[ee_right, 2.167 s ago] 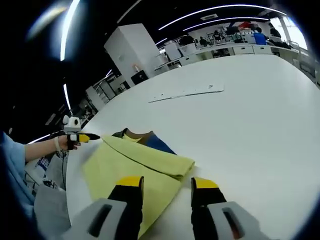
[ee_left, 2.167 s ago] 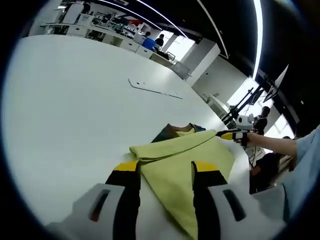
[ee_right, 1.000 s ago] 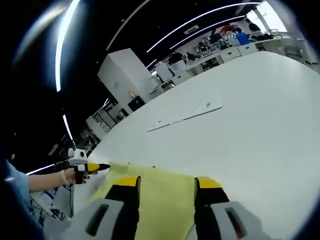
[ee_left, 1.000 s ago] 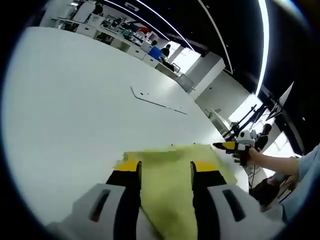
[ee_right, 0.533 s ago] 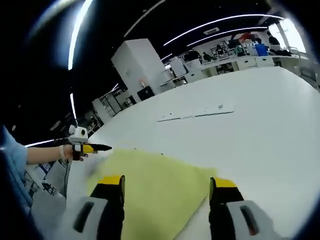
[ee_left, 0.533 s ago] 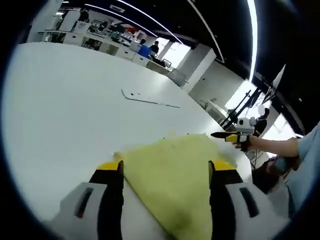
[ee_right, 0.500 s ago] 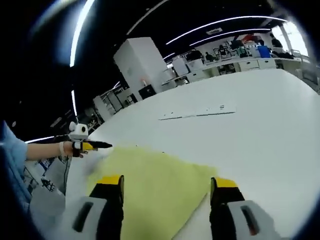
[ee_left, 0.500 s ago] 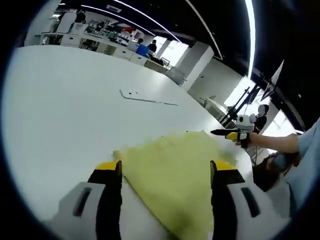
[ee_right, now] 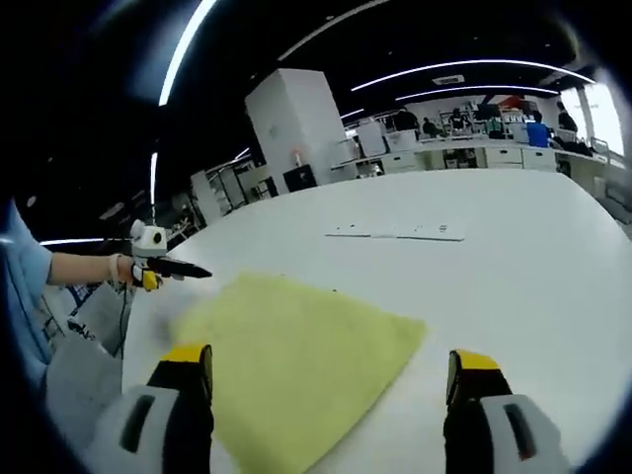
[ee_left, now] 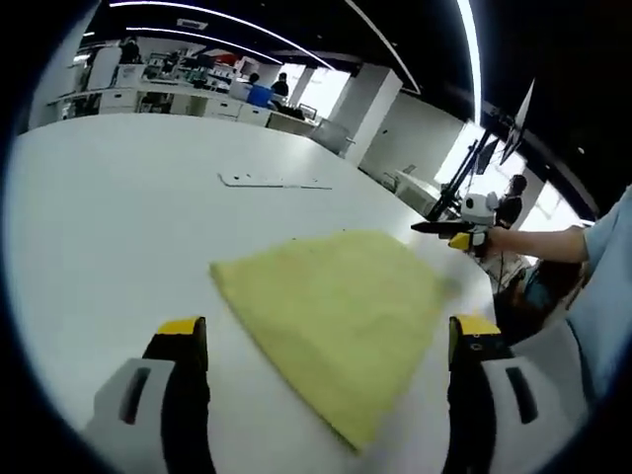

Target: Fold the garment on the visible template until the final outline fits inside the template.

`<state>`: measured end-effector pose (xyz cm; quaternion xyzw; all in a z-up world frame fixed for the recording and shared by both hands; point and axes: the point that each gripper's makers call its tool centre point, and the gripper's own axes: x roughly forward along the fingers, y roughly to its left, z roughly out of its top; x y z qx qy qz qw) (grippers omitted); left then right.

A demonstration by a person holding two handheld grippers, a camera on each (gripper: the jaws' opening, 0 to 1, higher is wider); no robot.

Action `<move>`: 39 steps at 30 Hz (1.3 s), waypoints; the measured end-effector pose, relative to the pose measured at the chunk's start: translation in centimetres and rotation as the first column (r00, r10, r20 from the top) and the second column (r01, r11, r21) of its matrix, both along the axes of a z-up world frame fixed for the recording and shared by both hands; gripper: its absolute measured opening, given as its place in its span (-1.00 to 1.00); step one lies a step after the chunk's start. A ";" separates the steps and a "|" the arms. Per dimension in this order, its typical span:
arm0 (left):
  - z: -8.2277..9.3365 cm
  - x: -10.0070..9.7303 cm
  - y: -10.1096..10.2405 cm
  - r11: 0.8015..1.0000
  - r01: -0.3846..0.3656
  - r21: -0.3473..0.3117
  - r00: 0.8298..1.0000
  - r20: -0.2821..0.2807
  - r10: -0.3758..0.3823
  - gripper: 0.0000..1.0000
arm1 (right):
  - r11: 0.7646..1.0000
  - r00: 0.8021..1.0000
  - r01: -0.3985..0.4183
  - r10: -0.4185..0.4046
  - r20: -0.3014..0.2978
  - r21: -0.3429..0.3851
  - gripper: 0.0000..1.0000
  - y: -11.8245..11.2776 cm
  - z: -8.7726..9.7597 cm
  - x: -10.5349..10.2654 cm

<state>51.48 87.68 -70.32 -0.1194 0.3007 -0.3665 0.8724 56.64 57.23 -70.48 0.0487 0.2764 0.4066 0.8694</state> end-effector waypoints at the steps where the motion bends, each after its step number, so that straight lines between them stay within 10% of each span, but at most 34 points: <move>1: 0.0 -0.3 0.1 1.000 -0.002 0.003 1.000 0.001 0.002 0.98 | 1.000 1.000 -0.005 0.005 0.002 -0.005 1.00 0.0 0.1 -0.4; 18: -1.4 -5.3 1.5 0.998 -0.019 0.058 1.000 0.009 0.019 0.78 | 0.999 1.000 -0.008 0.007 -0.029 -0.041 0.88 -2.4 -1.4 -5.0; 26: -3.1 -7.8 1.2 0.998 -0.021 0.057 1.000 -0.013 0.022 0.39 | 0.995 0.998 -0.054 0.051 -0.047 -0.082 0.07 -2.7 -2.9 -8.8; 39: -5.1 -8.7 0.6 0.997 -0.005 0.072 0.999 -0.044 0.009 -0.20 | 0.996 0.990 -0.081 0.075 -0.118 -0.046 -0.59 -2.3 -4.6 -9.7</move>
